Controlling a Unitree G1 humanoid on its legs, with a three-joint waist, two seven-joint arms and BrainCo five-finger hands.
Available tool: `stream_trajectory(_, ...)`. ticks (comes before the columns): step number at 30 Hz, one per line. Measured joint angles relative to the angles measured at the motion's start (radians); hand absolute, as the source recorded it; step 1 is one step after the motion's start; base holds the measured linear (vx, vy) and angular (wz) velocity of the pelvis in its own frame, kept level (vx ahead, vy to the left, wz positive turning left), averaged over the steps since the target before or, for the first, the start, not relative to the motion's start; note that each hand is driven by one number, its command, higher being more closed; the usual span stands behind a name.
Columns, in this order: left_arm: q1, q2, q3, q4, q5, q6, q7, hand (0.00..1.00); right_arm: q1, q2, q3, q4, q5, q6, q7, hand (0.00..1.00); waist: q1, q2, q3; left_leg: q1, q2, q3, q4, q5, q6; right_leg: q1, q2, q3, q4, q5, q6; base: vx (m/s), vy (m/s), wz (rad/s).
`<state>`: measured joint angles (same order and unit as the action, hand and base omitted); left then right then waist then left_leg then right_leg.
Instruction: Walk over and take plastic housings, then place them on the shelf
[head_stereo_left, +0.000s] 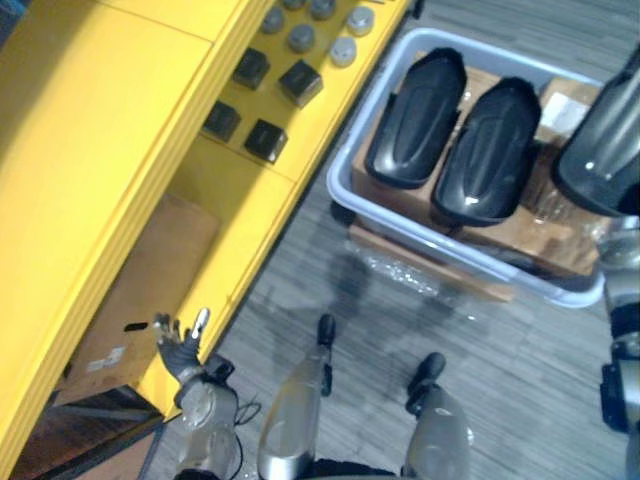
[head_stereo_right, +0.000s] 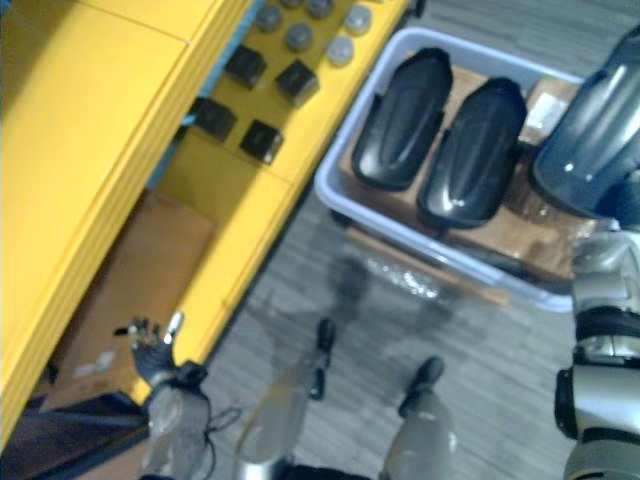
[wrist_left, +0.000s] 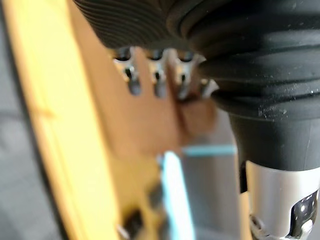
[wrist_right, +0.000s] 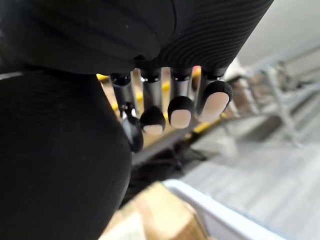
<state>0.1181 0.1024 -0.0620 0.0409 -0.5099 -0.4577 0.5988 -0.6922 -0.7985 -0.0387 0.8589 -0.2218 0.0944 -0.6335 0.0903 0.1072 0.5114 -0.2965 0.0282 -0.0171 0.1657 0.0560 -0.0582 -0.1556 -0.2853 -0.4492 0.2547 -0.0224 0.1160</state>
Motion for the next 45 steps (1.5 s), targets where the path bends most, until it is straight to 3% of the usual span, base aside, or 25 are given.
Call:
stream_trajectory(4,0.005,0.033,-0.08,-0.192,0.127,0.01,-0.062,0.0,0.06,0.044,-0.02,-0.118,-0.031,-0.018,-0.051,1.0,-0.02,-0.03,-0.008,0.045,0.004,0.014,-0.022,-0.001,0.0,0.06,0.012,-0.012,-0.056,0.021,0.001,0.02,-0.008,-0.01)
stream_trajectory(8,-0.035,0.078,-0.164,-0.268,0.249,0.088,-0.169,0.0,0.103,0.084,-0.019,-0.286,-0.11,-0.067,-0.089,1.0,-0.053,-0.054,-0.04,0.072,0.037,0.1,-0.038,-0.001,0.001,0.092,0.028,-0.009,-0.106,0.045,0.006,0.02,-0.012,-0.11)
stream_trajectory(10,-0.111,0.089,-0.211,-0.269,0.297,0.175,-0.231,0.0,0.135,0.109,-0.017,-0.382,-0.163,-0.09,-0.09,1.0,-0.06,-0.07,-0.073,0.107,0.043,0.14,-0.049,-0.002,0.001,0.115,0.031,0.008,-0.128,0.062,0.008,0.07,0.001,-0.22)
stream_trajectory(14,-0.236,0.102,-0.254,-0.246,0.288,0.332,-0.301,0.0,0.172,0.165,0.017,-0.498,-0.246,-0.131,-0.091,1.0,-0.07,-0.096,-0.148,0.148,0.048,0.18,-0.072,-0.012,-0.001,0.137,0.04,0.035,-0.168,0.074,0.012,0.04,0.005,-0.31)
stream_trajectory(16,-0.322,0.123,-0.27,-0.153,0.268,0.41,-0.331,0.0,0.211,0.216,0.062,-0.576,-0.307,-0.169,-0.091,1.0,-0.086,-0.106,-0.193,0.195,0.057,0.217,-0.104,-0.02,-0.007,0.157,0.048,0.064,-0.181,0.075,0.01,0.03,-0.013,-0.37)
stream_trajectory(19,-0.4,0.121,-0.267,-0.042,0.188,0.446,-0.335,0.0,0.252,0.262,0.096,-0.637,-0.377,-0.224,-0.089,1.0,-0.11,-0.111,-0.229,0.237,0.063,0.248,-0.134,-0.014,-0.012,0.168,0.056,0.097,-0.183,0.075,0.01,0.03,-0.016,-0.33)
stream_trajectory(21,-0.45,0.112,-0.267,0.011,0.096,0.453,-0.341,0.0,0.275,0.287,0.1,-0.651,-0.42,-0.257,-0.089,1.0,-0.13,-0.115,-0.231,0.282,0.065,0.261,-0.161,-0.006,-0.018,0.192,0.061,0.106,-0.186,0.075,0.009,0.01,-0.008,-0.25)
stream_trajectory(25,-0.501,0.077,-0.27,0.05,-0.074,0.454,-0.363,0.0,0.281,0.312,0.109,-0.652,-0.507,-0.309,-0.108,1.0,-0.137,-0.117,-0.25,0.306,0.066,0.29,-0.195,-0.002,-0.021,0.192,0.069,0.136,-0.206,0.08,0.003,-0.01,0.0,-0.2)
stream_trajectory(28,-0.513,0.073,-0.275,0.07,-0.129,0.45,-0.386,0.0,0.281,0.327,0.139,-0.653,-0.571,-0.337,-0.11,1.0,-0.136,-0.119,-0.252,0.329,0.071,0.301,-0.232,0.018,-0.025,0.191,0.081,0.148,-0.213,0.082,0.001,0.0,-0.015,-0.1)
stream_trajectory(33,-0.516,0.055,-0.29,0.083,-0.258,0.429,-0.43,0.0,0.28,0.33,0.18,-0.653,-0.634,-0.348,-0.106,1.0,-0.133,-0.123,-0.254,0.331,0.067,0.299,-0.245,0.035,-0.029,0.188,0.086,0.148,-0.217,0.082,0.0,0.01,0.007,0.01)
stream_trajectory(38,-0.517,0.046,-0.314,0.083,-0.326,0.391,-0.46,0.0,0.28,0.336,0.2,-0.644,-0.655,-0.35,-0.103,1.0,-0.133,-0.142,-0.277,0.331,0.065,0.295,-0.245,0.038,-0.03,0.188,0.086,0.149,-0.224,0.083,0.0,0.02,0.005,0.02)
stream_trajectory(45,-0.517,0.044,-0.316,0.063,-0.388,0.363,-0.495,0.0,0.279,0.345,0.246,-0.587,-0.656,-0.329,-0.087,1.0,-0.133,-0.143,-0.296,0.332,0.065,0.293,-0.245,0.038,-0.029,0.192,0.087,0.15,-0.227,0.083,-0.001,-0.02,0.002,0.0)
